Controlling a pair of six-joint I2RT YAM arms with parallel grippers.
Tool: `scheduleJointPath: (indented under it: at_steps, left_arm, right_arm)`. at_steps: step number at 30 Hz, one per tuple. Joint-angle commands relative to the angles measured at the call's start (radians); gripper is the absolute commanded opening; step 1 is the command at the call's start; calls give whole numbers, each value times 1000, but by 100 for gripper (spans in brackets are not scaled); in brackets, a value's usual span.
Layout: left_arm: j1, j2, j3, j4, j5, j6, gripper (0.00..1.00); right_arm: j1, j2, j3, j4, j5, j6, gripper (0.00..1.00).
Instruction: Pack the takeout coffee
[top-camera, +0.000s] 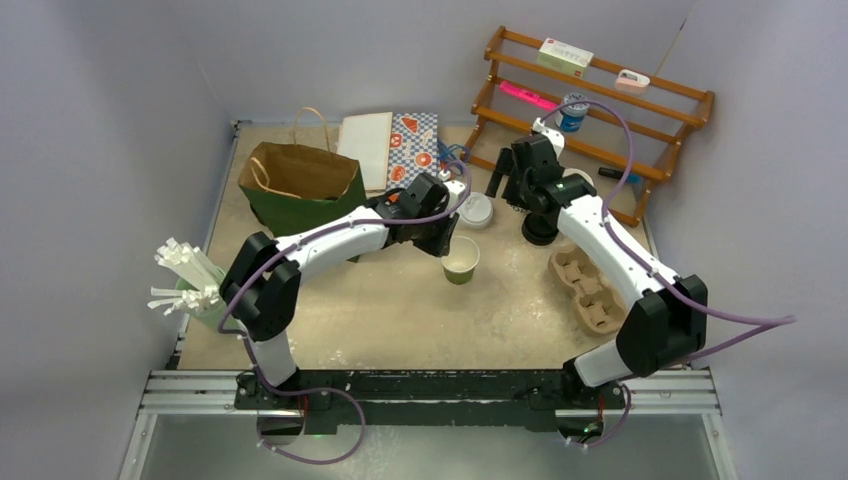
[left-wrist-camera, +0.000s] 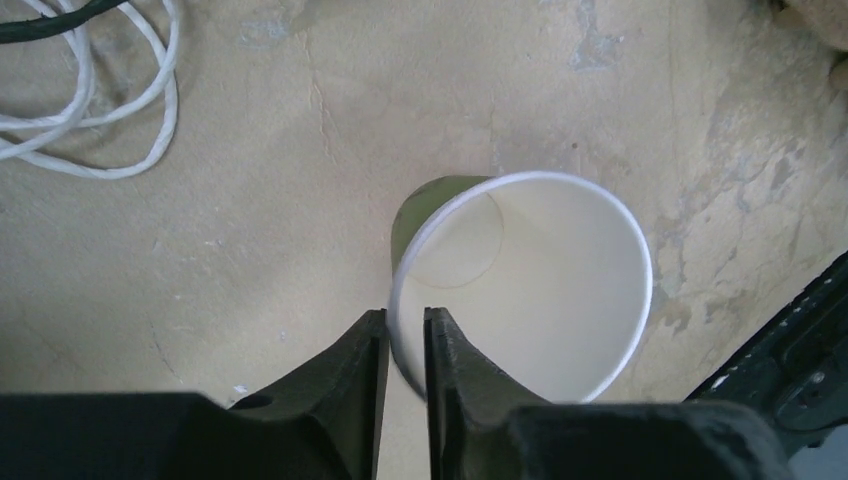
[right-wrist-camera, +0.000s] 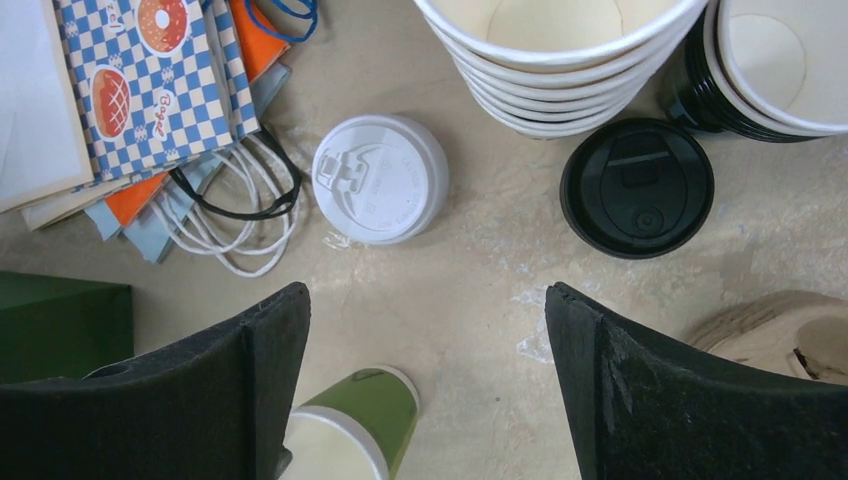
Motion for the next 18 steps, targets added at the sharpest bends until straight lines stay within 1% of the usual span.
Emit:
scheduleJointPath:
  at_steps: [1, 2, 4, 7, 11, 14, 16, 17, 18]
  left_arm:
    - [-2, 18, 60, -58, 3, -16, 8]
    - [-2, 25, 73, -81, -6, -13, 0]
    - [-1, 37, 110, -160, -52, -14, 0]
    - [3, 17, 114, -203, -85, -6, 0]
    - [22, -42, 64, -192, -96, -25, 0]
    - [59, -74, 6, -155, -52, -50, 0]
    - [93, -88, -24, -136, -14, -68, 3]
    - [112, -97, -37, -129, -2, -75, 6]
    - [123, -105, -42, -125, 4, -76, 12]
  right_arm:
    - [19, 16, 64, 2, 41, -8, 88]
    - [25, 21, 74, 1, 43, -10, 88]
    - [38, 34, 86, 2, 52, -13, 88]
    - [60, 61, 96, 13, 51, -3, 88]
    - [82, 124, 124, 21, 42, 38, 89]
    - [89, 177, 153, 16, 43, 75, 91]
    - [90, 208, 164, 22, 43, 102, 93]
    - [91, 227, 170, 24, 40, 118, 94]
    - [91, 242, 179, 23, 38, 135, 95]
